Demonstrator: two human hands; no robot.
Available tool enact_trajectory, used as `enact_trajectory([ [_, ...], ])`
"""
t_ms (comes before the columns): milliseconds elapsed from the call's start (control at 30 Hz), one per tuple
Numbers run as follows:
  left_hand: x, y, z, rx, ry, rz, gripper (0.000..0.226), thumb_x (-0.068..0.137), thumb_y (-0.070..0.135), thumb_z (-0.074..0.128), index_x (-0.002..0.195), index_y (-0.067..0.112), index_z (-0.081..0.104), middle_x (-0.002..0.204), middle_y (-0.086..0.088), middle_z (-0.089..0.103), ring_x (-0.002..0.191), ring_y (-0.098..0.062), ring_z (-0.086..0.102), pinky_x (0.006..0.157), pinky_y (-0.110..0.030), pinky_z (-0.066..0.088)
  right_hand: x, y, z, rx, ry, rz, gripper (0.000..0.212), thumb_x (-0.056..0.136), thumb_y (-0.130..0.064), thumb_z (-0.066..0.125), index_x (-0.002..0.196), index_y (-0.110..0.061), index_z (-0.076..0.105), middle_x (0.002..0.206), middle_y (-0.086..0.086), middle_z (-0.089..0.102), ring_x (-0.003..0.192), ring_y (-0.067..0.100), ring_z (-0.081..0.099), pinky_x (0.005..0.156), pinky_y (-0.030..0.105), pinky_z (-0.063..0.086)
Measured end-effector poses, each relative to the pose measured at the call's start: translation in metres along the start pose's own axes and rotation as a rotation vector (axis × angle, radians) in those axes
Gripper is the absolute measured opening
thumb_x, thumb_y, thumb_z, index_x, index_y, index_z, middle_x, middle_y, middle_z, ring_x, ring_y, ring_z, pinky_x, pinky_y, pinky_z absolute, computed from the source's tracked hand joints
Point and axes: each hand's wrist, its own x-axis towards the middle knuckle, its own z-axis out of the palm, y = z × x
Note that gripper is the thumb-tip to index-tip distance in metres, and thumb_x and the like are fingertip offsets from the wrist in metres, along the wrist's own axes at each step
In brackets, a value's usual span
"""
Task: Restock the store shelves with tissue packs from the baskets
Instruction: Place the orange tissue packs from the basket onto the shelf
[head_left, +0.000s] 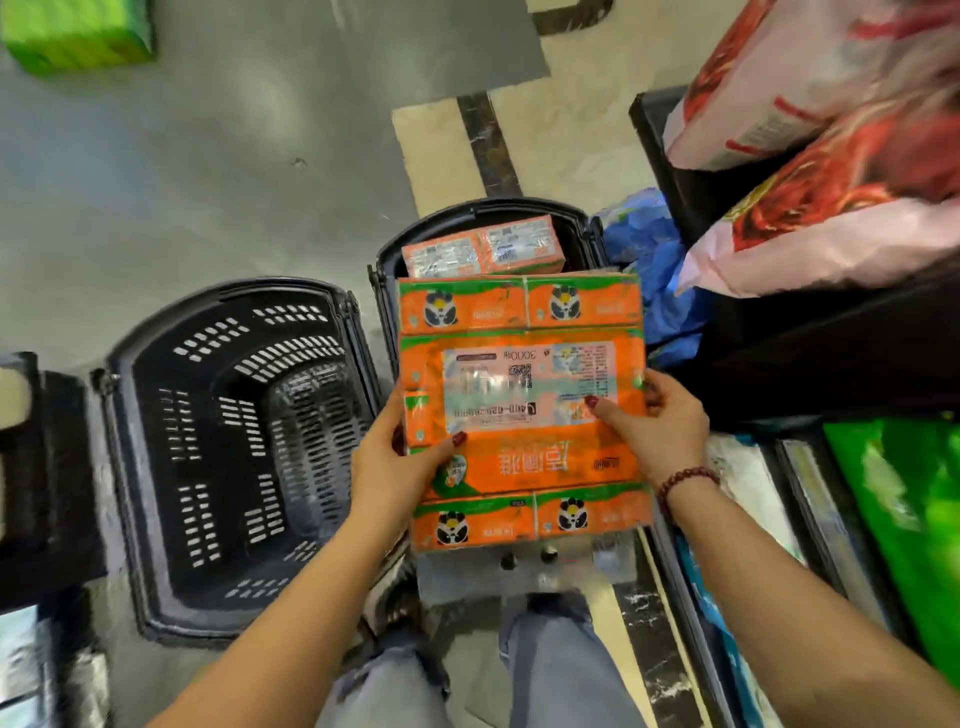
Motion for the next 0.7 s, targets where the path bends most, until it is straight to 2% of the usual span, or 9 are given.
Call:
enact_trajectory([
  [67,-0.027,0.010,-0.016,-0.021,-0.047,0.031,0.070,0.074,0.016,0.082,0.133,0.039,0.052,0.110,0.006,0.072,0.099,-0.019,0.070,0.084,-0.048,0.057,-0.040,-0.007,-0.013,0.059,0.040,-0.001,0.053,0.066,-0.032,0.085,0.113,-0.017,0.065,0.101,0.001,0.070,0.092,0.018,0.066,0.087,0.044,0.054],
  [167,-0.072,0.029,-0.039,0.033,-0.108,0.132,0.071,0.072,0.019,0.083,0.133,0.039,0.052,0.107,0.010,0.073,0.097,-0.012,0.070,0.083,-0.042,0.058,-0.106,-0.016,-0.035,0.123,0.156,-0.032,0.041,0.067,-0.028,0.085,0.103,-0.023,0.065,0.093,-0.004,0.069,0.081,0.010,0.064,0.081,0.039,0.055],
  [233,-0.100,0.043,-0.050,0.076,-0.169,0.201,0.070,0.072,0.024,0.083,0.132,0.041,0.052,0.105,0.013,0.073,0.096,-0.009,0.070,0.081,-0.037,0.058,-0.146,-0.019,-0.051,0.151,0.220,-0.031,0.040,0.068,-0.028,0.085,0.103,-0.021,0.067,0.095,-0.001,0.071,0.082,0.014,0.065,0.081,0.041,0.055],
  [300,-0.121,0.058,-0.056,0.119,-0.250,0.268,0.066,0.073,0.025,0.082,0.131,0.038,0.054,0.105,0.011,0.073,0.097,-0.012,0.070,0.084,-0.041,0.058,-0.181,-0.020,-0.069,0.196,0.280,-0.021,0.034,0.069,-0.029,0.084,0.098,-0.026,0.066,0.092,-0.002,0.071,0.083,0.016,0.067,0.079,0.042,0.056],
  [400,-0.150,0.081,-0.052,0.202,-0.370,0.390,0.063,0.075,0.029,0.081,0.130,0.043,0.054,0.103,0.012,0.073,0.096,-0.012,0.069,0.086,-0.043,0.056,-0.233,-0.015,-0.099,0.248,0.410,-0.021,0.032,0.069,-0.027,0.084,0.096,-0.028,0.065,0.089,-0.006,0.071,0.076,0.004,0.064,0.070,0.030,0.054],
  [467,-0.169,0.093,-0.041,0.247,-0.465,0.468,0.059,0.076,0.031,0.079,0.129,0.043,0.054,0.102,0.014,0.073,0.097,-0.011,0.069,0.085,-0.041,0.056,-0.267,-0.009,-0.122,0.275,0.521,-0.021,0.032,0.069,-0.025,0.085,0.094,-0.027,0.065,0.088,-0.004,0.070,0.074,0.003,0.063,0.068,0.027,0.051],
  [533,-0.189,0.102,-0.024,0.294,-0.517,0.560,0.058,0.075,0.031,0.080,0.128,0.032,0.058,0.100,0.014,0.072,0.099,-0.013,0.068,0.081,-0.031,0.056,-0.302,0.001,-0.146,0.293,0.617,0.005,0.032,0.068,-0.025,0.085,0.095,-0.021,0.067,0.088,-0.002,0.071,0.075,0.009,0.064,0.071,0.031,0.053],
  [600,-0.214,0.110,-0.005,0.326,-0.569,0.659,0.059,0.071,0.031,0.082,0.126,0.027,0.061,0.093,0.020,0.070,0.096,-0.002,0.066,0.069,-0.011,0.050,-0.338,0.015,-0.170,0.309,0.713,0.021,0.034,0.069,-0.024,0.084,0.099,-0.015,0.069,0.089,0.001,0.072,0.077,0.015,0.066,0.072,0.033,0.054],
  [700,-0.256,0.114,0.030,0.324,-0.729,0.759,0.060,0.070,0.026,0.084,0.125,0.033,0.061,0.092,0.027,0.071,0.087,0.010,0.065,0.072,-0.013,0.054,-0.392,0.041,-0.206,0.342,0.864,0.037,0.034,0.069,-0.023,0.084,0.097,-0.014,0.068,0.087,0.001,0.071,0.075,0.012,0.066,0.065,0.024,0.052],
])
